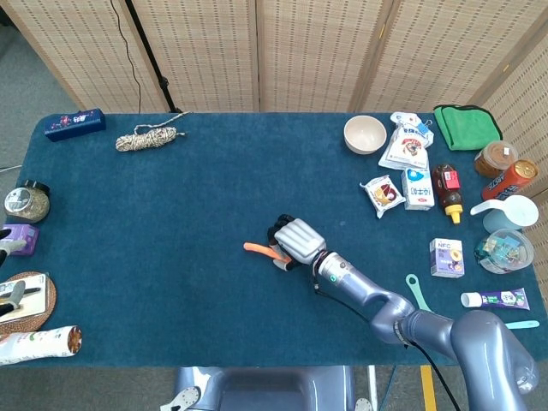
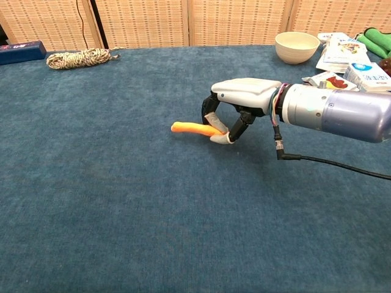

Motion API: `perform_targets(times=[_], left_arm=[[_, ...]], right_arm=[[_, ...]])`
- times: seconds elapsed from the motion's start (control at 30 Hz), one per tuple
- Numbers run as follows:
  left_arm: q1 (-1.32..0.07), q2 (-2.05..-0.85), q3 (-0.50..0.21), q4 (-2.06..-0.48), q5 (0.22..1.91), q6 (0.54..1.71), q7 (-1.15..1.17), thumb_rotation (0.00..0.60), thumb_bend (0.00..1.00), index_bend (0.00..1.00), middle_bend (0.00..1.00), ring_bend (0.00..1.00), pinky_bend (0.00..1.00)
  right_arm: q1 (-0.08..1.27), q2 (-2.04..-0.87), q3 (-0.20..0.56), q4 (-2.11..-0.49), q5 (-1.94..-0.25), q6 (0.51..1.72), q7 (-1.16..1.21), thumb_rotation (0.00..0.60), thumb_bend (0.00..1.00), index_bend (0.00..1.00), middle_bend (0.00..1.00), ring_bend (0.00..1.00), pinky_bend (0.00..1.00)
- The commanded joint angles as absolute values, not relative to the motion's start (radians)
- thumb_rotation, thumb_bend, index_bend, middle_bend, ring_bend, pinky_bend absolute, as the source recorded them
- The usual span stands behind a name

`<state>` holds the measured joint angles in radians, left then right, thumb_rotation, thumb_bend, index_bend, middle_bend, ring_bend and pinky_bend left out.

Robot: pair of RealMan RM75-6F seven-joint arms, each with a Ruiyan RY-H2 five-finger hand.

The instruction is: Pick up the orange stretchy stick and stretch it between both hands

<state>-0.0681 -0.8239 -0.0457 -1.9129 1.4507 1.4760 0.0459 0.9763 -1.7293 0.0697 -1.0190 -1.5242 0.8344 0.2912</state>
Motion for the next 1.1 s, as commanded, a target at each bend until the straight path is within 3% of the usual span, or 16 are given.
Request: perform_targets(times=[0.03, 0.4, 0.7, 1.1], left_arm=[[-0.071, -0.824, -0.045, -1.916, 1.455, 1.474, 0.05, 0.6, 0.39, 0.24, 0.13, 0.13, 0.05], [-0.103, -0.816, -0.051, -1.948, 1.509, 1.455, 0.085, 0.6, 0.39, 0.24, 0.13, 0.13, 0.05], [-0.221, -0.83, -0.084, -1.982, 1.617, 1.357, 0.146, 0.6, 0.39, 0.24, 0.13, 0.13, 0.05], [-0.39, -0.951, -0.155, -1.953, 1.687, 1.254, 0.2, 0.6, 0.39, 0.24, 0.13, 0.12, 0.05]], right_arm=[[0.963, -1.714, 0.065, -1.035, -1.522, 0.845, 0.285, 0.6, 0.46, 0.7, 0.37, 0.3, 0.16], [0.91, -1.627, 0.075, -1.159, -1.508, 0.906, 0.297, 0.6, 0.47, 0.7, 0.39, 0.31, 0.18], [0.869, -1.505, 0.105, -1.388, -1.471, 0.94, 0.302, 0.6, 0.47, 0.69, 0.39, 0.31, 0.18], [0.837, -1.418, 0.165, -1.628, -1.378, 0.947, 0.267, 0.6, 0.47, 0.69, 0.39, 0.31, 0.19]])
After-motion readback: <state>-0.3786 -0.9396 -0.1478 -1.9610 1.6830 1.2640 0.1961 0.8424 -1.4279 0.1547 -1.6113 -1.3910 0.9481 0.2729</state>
